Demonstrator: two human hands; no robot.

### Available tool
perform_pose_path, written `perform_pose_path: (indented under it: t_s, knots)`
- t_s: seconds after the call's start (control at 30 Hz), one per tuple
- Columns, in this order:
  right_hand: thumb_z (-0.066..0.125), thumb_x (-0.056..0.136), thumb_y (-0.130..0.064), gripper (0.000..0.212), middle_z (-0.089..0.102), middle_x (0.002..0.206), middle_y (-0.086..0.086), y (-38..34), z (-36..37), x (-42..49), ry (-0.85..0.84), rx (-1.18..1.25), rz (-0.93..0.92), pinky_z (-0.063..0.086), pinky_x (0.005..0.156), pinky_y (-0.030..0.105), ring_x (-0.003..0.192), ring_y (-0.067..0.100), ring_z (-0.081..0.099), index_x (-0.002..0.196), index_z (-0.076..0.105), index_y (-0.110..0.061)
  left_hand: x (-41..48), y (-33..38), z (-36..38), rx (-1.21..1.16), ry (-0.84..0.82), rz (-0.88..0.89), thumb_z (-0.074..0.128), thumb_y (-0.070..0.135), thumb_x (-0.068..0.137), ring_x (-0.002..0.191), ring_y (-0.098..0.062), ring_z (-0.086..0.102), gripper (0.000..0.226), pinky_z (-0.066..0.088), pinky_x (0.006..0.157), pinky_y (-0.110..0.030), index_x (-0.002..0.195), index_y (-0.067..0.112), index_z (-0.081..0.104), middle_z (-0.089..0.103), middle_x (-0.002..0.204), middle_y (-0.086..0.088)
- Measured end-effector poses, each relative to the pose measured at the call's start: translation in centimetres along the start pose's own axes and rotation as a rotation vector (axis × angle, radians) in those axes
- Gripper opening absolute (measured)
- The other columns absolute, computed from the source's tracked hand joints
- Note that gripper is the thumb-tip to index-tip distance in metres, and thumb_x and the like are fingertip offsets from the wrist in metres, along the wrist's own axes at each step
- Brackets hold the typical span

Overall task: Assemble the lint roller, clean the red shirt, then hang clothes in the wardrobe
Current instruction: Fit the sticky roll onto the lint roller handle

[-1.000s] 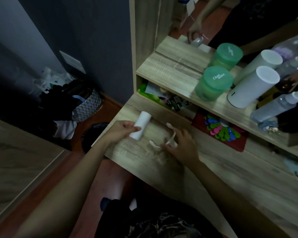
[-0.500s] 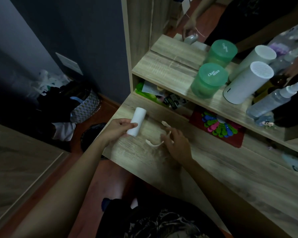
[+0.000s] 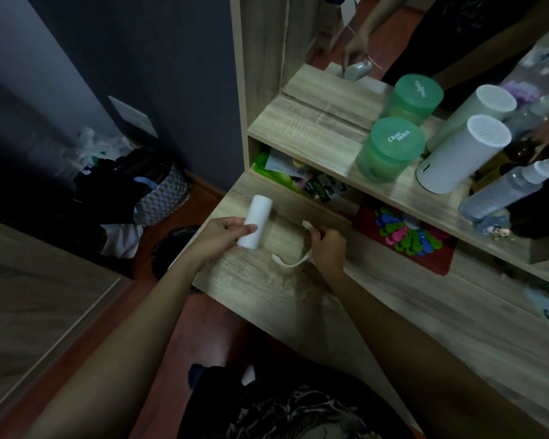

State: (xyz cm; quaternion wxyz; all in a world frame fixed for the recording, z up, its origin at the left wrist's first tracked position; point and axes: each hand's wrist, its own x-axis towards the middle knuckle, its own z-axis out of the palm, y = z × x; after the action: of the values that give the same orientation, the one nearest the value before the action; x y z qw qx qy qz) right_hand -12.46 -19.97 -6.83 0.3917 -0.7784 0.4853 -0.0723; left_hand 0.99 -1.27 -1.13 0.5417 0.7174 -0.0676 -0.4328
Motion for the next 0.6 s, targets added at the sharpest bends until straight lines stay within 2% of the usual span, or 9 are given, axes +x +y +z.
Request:
perform_pose_path:
  t_s: [0.07, 0.17, 0.27, 0.37, 0.43, 0.5, 0.6]
  knots:
    - [0.054, 0.094, -0.036, 0.037, 0.069, 0.075, 0.011, -0.4, -0.2, -0.3, 0.029, 0.057, -0.043, 0.032, 0.049, 0.023, 0.067, 0.020, 0.062, 0.085, 0.071, -0.004, -0.1, 0.4, 0.1, -0.015, 0.002, 0.006, 0.072, 0.024, 0.084, 0.089, -0.018, 0.070, 0.028, 0.059, 0.080, -0.030, 0.106, 0.008, 0.068, 0.072, 0.103, -0.011]
    - [0.053, 0.095, -0.024, 0.025, 0.071, 0.081, 0.008, -1.6, -0.7, -1.2, 0.071, 0.195, -0.179, 0.039, 0.060, 0.021, 0.072, 0.016, 0.063, 0.099, 0.072, -0.008, -0.1, 0.9, 0.3, -0.051, -0.004, 0.021, 0.070, 0.023, 0.086, 0.085, -0.015, 0.070, 0.032, 0.056, 0.064, -0.019, 0.111, 0.002, 0.067, 0.071, 0.102, -0.012]
    - [0.053, 0.095, -0.020, 0.023, 0.065, 0.074, 0.000, -3.3, -1.5, -2.1, 0.089, 0.297, -0.287, 0.043, 0.059, 0.021, 0.066, 0.011, 0.059, 0.099, 0.072, -0.009, -0.2, 1.3, 0.9, -0.104, -0.003, 0.018, 0.070, 0.024, 0.086, 0.085, -0.016, 0.070, 0.036, 0.054, 0.062, -0.017, 0.112, 0.000, 0.066, 0.070, 0.106, -0.014]
    - [0.054, 0.094, -0.015, 0.020, 0.063, 0.072, -0.005, -5.5, -2.6, -2.5, 0.113, 0.280, -0.393, 0.035, 0.055, 0.005, 0.058, -0.004, 0.055, 0.099, 0.072, -0.010, -0.2, 1.5, 1.6, -0.176, -0.003, -0.013, 0.069, 0.026, 0.087, 0.070, -0.010, 0.069, 0.036, 0.052, 0.054, -0.015, 0.110, -0.002, 0.065, 0.069, 0.094, -0.016]
    - [0.055, 0.093, -0.011, 0.018, 0.061, 0.067, -0.006, -6.6, -3.1, -2.6, 0.132, 0.248, -0.439, 0.035, 0.052, 0.002, 0.054, -0.007, 0.054, 0.096, 0.072, -0.008, -0.4, 1.7, 2.1, -0.248, 0.007, -0.057, 0.068, 0.027, 0.088, 0.059, -0.009, 0.067, 0.036, 0.050, 0.048, -0.014, 0.111, -0.001, 0.065, 0.070, 0.087, -0.013]
    - [0.055, 0.093, -0.012, 0.019, 0.063, 0.069, -0.002, -7.2, -3.2, -2.5, 0.127, 0.201, -0.449, 0.036, 0.051, 0.003, 0.053, -0.003, 0.052, 0.097, 0.072, -0.006, -0.6, 1.9, 2.5, -0.323, 0.007, -0.099, 0.067, 0.027, 0.088, 0.061, -0.009, 0.069, 0.035, 0.052, 0.048, -0.016, 0.112, 0.001, 0.063, 0.071, 0.088, -0.010]
    - [0.053, 0.095, -0.014, 0.021, 0.067, 0.078, 0.000, -7.4, -3.2, -2.2, 0.082, 0.185, -0.435, 0.038, 0.055, 0.004, 0.063, 0.003, 0.055, 0.102, 0.071, -0.007, -0.9, 2.0, 2.6, -0.365, -0.024, -0.129, 0.067, 0.027, 0.088, 0.070, -0.011, 0.072, 0.036, 0.056, 0.054, -0.020, 0.113, 0.003, 0.061, 0.072, 0.091, -0.009]
